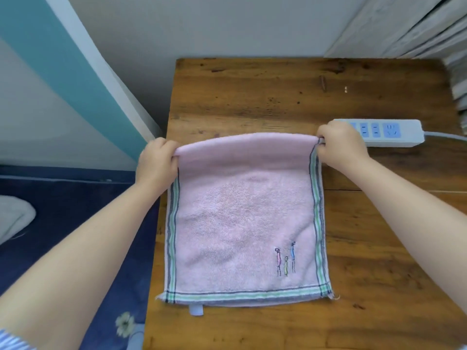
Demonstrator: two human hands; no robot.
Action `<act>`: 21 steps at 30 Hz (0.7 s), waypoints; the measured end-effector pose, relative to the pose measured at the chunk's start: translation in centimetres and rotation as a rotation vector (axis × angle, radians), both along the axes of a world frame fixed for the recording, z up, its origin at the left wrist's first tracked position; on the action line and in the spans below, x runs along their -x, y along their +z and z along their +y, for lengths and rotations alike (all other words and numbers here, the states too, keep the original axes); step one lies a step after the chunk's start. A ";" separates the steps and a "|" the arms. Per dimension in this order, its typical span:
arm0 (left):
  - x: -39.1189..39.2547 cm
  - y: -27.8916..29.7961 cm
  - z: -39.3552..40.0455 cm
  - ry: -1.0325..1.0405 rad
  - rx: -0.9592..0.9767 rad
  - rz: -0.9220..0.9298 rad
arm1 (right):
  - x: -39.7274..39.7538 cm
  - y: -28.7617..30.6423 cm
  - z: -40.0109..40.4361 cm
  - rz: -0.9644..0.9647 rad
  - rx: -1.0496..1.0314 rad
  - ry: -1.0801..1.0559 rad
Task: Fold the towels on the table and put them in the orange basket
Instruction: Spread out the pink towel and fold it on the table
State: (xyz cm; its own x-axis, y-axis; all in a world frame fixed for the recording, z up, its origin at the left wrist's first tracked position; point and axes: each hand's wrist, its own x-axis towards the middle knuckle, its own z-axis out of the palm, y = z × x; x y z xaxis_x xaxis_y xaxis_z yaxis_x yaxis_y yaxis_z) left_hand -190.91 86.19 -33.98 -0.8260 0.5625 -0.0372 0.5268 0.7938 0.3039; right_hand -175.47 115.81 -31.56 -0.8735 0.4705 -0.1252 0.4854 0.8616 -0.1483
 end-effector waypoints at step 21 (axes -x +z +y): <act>-16.8 2.8 -12.9 -0.454 0.037 0.181 | -19.9 1.3 -12.1 0.278 -0.062 0.107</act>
State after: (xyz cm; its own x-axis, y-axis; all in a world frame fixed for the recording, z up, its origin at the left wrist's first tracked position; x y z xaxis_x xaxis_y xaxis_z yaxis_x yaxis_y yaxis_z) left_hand -174.10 73.25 -31.14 -0.4924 0.8685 0.0577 0.8642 0.4799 0.1510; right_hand -155.54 103.67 -30.27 -0.9154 0.3730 0.1514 0.3394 0.9173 -0.2083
